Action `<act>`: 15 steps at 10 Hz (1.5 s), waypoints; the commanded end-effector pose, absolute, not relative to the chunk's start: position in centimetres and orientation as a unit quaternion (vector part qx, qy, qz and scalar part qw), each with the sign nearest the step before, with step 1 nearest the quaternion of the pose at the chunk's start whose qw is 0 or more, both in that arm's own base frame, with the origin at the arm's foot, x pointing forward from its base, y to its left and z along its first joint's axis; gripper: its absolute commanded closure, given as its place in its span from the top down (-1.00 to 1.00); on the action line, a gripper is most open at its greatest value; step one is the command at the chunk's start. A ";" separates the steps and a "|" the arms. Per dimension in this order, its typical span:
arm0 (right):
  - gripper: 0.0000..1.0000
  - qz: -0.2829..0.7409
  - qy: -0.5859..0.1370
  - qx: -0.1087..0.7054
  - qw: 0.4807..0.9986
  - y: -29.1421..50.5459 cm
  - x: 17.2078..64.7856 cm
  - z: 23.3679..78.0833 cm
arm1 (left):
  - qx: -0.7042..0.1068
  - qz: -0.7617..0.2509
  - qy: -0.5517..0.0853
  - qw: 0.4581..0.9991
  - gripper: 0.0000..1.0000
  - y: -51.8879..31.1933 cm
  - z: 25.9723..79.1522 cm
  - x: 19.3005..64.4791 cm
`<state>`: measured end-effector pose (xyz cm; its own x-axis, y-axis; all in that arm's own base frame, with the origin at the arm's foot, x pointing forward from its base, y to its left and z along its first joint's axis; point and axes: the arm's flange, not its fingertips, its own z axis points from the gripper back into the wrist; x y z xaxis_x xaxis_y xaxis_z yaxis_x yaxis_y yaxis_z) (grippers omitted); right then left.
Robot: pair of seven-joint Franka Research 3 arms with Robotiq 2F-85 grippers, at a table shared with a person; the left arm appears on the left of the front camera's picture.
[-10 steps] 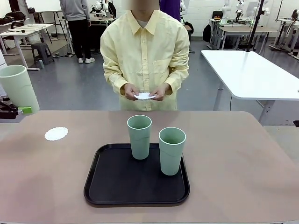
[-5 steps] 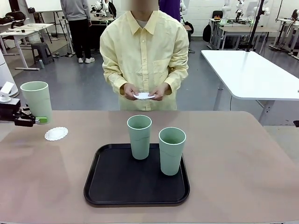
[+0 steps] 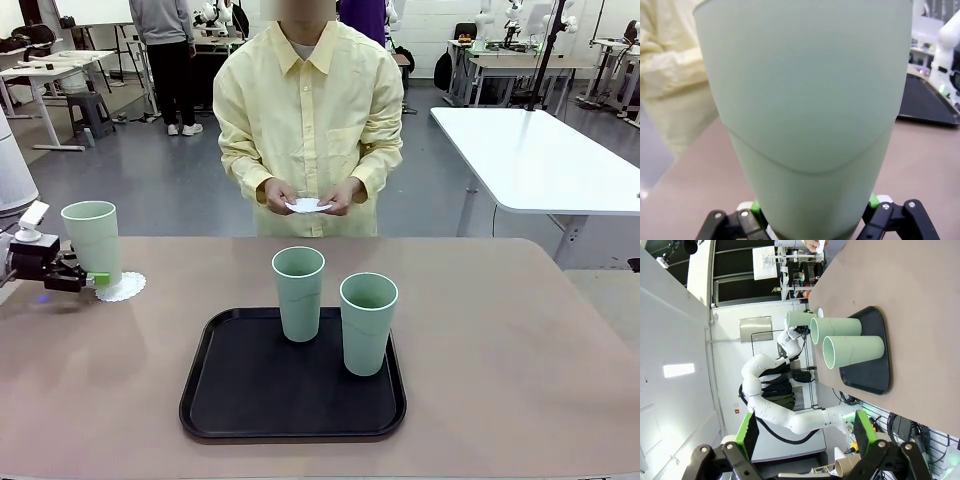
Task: Place coasters on the table and set cups on them.
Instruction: Pick up one Reusable plastic cup and place it on a coaster set by the human.
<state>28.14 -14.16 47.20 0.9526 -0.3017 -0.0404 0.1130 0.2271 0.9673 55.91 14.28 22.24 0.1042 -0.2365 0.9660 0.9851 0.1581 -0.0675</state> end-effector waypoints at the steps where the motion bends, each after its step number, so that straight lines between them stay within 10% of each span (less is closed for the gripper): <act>1: 1.00 -0.132 -0.080 0.610 0.777 -14.1 28.1 47.3 | -0.452 -0.504 -0.437 0.592 0.54 14.7 22.0 56.4; 15: 1.00 -0.132 -0.080 0.610 0.777 -14.1 28.1 47.3 | -0.461 -0.551 -0.450 0.531 0.54 12.9 20.4 57.9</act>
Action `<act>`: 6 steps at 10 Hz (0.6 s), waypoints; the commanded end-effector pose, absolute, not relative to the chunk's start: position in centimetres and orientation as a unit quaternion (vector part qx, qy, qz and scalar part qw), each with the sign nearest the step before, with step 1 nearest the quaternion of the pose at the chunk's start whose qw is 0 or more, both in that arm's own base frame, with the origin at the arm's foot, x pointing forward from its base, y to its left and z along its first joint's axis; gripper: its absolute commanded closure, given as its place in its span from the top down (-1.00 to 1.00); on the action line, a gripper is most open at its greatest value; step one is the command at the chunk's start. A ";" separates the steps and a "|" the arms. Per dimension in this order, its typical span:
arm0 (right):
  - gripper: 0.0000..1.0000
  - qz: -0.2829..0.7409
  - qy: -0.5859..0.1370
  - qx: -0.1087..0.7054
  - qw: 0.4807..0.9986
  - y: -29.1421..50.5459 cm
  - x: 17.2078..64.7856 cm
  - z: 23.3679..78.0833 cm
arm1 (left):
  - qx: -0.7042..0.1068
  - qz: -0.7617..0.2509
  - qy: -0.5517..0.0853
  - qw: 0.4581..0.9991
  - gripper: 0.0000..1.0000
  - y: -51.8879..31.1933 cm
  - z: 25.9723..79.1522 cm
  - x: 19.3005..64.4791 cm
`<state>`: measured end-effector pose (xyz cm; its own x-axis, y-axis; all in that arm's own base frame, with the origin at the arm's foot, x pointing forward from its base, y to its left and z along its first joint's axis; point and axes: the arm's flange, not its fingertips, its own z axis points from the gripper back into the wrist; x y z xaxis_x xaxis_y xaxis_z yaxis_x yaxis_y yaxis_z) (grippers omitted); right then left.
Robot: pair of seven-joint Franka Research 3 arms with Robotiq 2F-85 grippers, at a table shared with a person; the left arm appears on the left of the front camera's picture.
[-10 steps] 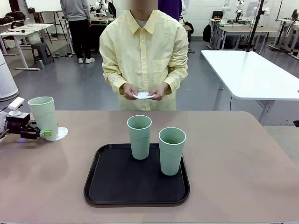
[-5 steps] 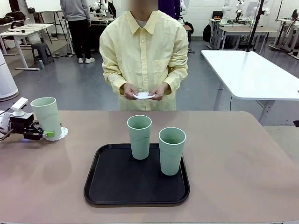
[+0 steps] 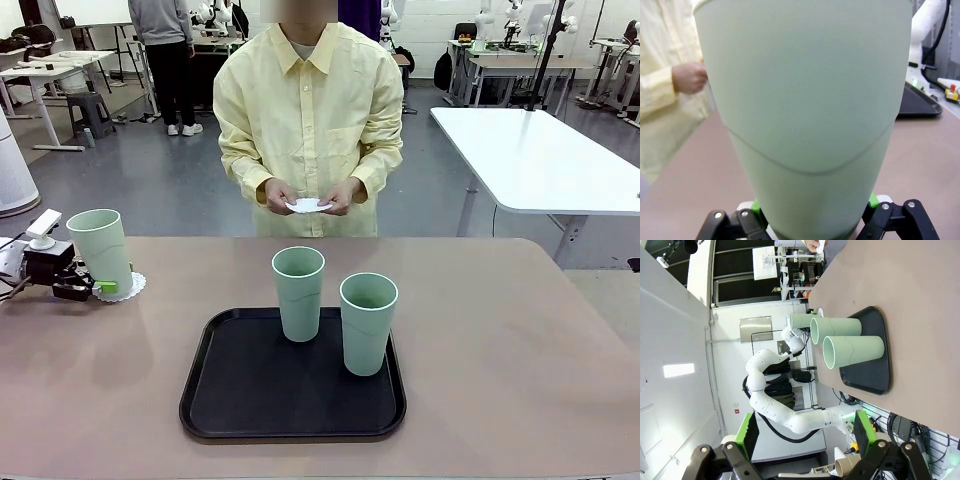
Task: Place coasters on the table and set cups on them.
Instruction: Pick up one Reusable plastic cup and place it on a coaster set by the human.
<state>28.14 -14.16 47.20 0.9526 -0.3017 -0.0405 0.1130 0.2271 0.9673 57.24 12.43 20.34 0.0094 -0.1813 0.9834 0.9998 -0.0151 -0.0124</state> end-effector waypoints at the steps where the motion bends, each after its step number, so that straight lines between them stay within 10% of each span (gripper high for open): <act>1: 1.00 -0.132 -0.080 0.610 0.777 -14.1 28.1 47.3 | -0.460 -0.553 -0.452 0.527 0.54 13.0 20.4 58.1; 6: 1.00 -0.132 -0.080 0.610 0.777 -14.1 28.1 47.3 | -0.468 -0.547 -0.452 0.527 0.54 12.8 20.1 58.3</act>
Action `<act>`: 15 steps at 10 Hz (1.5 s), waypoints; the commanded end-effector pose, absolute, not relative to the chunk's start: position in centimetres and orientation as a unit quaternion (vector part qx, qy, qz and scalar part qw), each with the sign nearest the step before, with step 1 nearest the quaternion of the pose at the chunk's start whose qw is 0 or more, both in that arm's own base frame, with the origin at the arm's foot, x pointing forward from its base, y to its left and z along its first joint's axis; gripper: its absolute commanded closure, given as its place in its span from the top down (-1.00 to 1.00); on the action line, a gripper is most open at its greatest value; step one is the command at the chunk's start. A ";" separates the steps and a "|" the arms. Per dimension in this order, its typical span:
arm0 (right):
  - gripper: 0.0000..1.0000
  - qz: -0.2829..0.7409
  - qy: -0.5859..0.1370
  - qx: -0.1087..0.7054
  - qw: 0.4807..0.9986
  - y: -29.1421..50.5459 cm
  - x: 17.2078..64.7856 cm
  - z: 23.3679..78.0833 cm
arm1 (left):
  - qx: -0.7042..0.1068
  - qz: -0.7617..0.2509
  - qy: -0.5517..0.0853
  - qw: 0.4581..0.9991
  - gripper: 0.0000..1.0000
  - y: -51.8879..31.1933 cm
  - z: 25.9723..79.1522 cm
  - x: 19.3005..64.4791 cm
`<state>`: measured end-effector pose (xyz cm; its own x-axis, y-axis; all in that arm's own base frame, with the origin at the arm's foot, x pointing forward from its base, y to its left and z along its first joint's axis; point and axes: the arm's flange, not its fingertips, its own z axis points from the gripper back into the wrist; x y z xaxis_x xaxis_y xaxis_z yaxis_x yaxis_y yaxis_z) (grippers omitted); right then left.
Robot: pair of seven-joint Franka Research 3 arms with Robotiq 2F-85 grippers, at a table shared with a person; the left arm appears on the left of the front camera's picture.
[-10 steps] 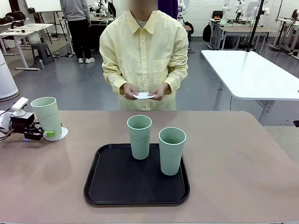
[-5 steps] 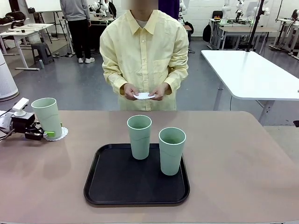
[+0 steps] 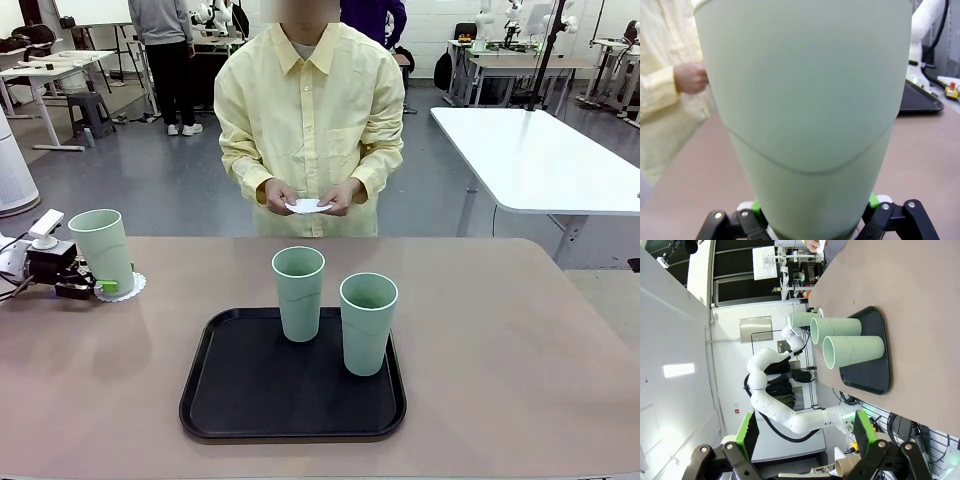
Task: Place coasters on the table and set cups on them.
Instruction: Pick up one Reusable plastic cup and place it on a coaster set by the human.
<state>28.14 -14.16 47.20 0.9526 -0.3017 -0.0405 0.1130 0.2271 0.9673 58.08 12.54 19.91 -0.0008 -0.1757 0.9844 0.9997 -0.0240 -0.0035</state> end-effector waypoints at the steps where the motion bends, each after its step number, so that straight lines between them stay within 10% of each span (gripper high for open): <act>1: 1.00 -0.132 -0.080 0.610 0.777 -14.1 28.1 47.3 | -0.470 -0.546 -0.451 0.527 0.54 12.8 20.1 58.2; 9: 1.00 -0.132 -0.080 0.610 0.777 -14.1 28.1 47.3 | -0.484 -0.553 -0.444 0.513 0.54 13.1 18.7 58.3; 10: 1.00 -0.132 -0.080 0.610 0.777 -14.1 28.1 47.3 | -0.485 -0.551 -0.441 0.517 1.00 13.1 18.7 58.3; 15: 1.00 -0.132 -0.080 0.610 0.777 -14.1 28.1 47.3 | -0.487 -0.557 -0.435 0.514 1.00 13.2 18.7 58.2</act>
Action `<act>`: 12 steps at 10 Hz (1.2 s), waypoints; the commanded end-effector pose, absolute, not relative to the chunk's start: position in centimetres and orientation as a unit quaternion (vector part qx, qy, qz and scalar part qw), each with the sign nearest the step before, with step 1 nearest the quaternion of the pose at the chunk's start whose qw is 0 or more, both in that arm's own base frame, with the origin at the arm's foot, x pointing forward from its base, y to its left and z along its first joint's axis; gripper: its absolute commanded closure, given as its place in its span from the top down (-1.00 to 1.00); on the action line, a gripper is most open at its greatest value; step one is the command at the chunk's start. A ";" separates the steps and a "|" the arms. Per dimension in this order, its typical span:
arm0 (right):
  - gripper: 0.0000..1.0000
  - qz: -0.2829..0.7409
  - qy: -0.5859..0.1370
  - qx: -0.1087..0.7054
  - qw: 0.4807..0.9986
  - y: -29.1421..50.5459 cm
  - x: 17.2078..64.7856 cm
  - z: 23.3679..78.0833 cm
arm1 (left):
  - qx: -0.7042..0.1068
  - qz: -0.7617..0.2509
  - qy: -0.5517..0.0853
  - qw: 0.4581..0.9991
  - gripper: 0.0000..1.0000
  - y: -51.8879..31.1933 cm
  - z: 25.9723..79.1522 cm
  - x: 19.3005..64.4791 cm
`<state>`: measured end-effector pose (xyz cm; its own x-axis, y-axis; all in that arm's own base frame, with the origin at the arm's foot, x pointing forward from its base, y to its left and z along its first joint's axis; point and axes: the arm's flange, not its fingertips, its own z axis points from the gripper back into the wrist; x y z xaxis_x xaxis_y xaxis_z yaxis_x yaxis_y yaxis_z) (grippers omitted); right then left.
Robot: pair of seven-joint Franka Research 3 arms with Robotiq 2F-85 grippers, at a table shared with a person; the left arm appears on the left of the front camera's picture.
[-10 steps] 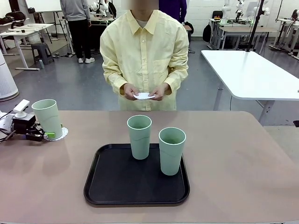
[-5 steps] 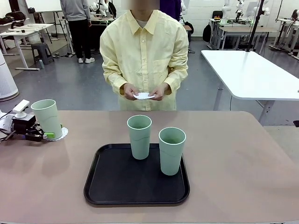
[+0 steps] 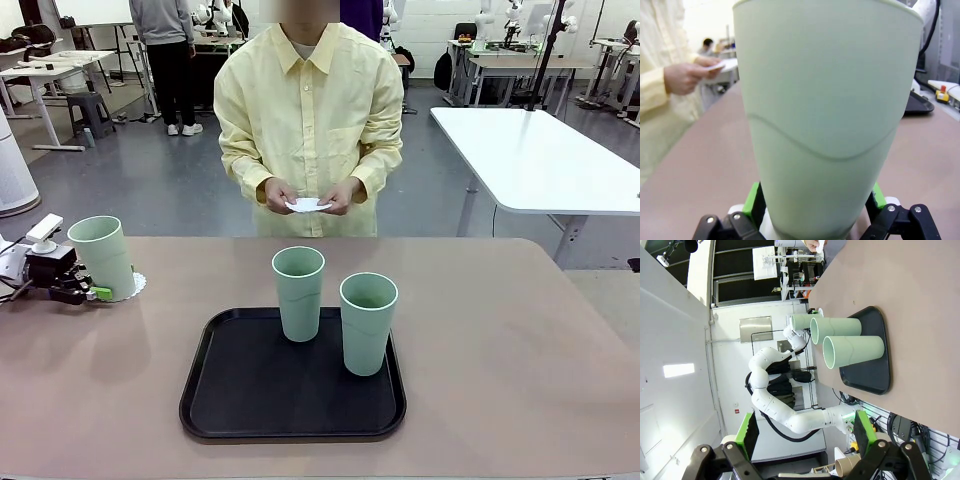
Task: Place coasters on the table and set cups on them.
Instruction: Pick up one Reusable plastic cup and place it on a coaster set by the human.
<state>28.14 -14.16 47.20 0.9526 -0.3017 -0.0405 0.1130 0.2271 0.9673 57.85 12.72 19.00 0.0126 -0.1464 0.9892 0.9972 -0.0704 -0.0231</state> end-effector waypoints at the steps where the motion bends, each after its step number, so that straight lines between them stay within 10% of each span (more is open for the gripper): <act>1: 1.00 -0.132 -0.080 0.610 0.777 -14.1 28.1 47.3 | -0.487 -0.557 -0.435 0.514 1.00 13.2 18.8 58.2; 12: 1.00 -0.132 -0.080 0.610 0.777 -14.1 28.1 47.3 | -0.490 -0.561 -0.420 0.518 1.00 14.2 19.4 58.3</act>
